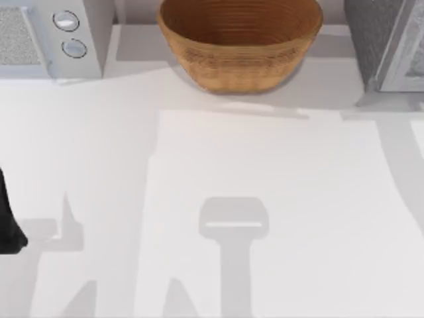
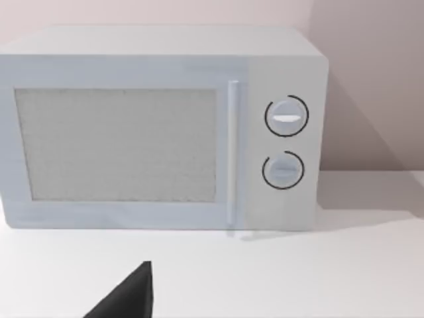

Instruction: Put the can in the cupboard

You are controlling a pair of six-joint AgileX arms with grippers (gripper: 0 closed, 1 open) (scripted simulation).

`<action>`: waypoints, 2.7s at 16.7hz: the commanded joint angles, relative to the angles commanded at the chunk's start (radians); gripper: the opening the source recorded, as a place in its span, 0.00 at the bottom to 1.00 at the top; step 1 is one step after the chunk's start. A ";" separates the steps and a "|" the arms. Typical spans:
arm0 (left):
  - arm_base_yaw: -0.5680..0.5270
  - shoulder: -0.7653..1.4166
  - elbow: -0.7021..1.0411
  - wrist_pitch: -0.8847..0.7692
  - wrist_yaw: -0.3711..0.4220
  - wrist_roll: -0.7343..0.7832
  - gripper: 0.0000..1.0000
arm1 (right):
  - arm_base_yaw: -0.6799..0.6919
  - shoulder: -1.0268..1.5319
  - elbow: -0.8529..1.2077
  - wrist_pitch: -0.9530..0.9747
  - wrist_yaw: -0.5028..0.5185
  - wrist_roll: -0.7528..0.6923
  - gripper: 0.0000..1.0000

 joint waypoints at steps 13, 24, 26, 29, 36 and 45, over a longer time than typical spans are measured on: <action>0.000 0.000 0.000 0.000 0.000 0.000 1.00 | 0.036 0.290 0.386 -0.094 0.042 0.007 0.00; 0.000 0.000 0.000 0.000 0.000 0.000 1.00 | -0.002 0.715 0.959 -0.236 0.004 0.004 0.00; 0.000 0.000 0.000 0.000 0.000 0.000 1.00 | -0.017 0.829 1.130 -0.276 -0.006 0.005 0.00; 0.000 0.000 0.000 0.000 0.000 0.000 1.00 | -0.035 0.967 1.314 -0.325 -0.020 0.005 0.00; 0.000 0.000 0.000 0.000 0.000 0.000 1.00 | -0.048 1.057 1.418 -0.358 -0.030 0.005 0.00; 0.000 0.000 0.000 0.000 0.000 0.000 1.00 | -0.048 1.057 1.418 -0.358 -0.030 0.005 0.60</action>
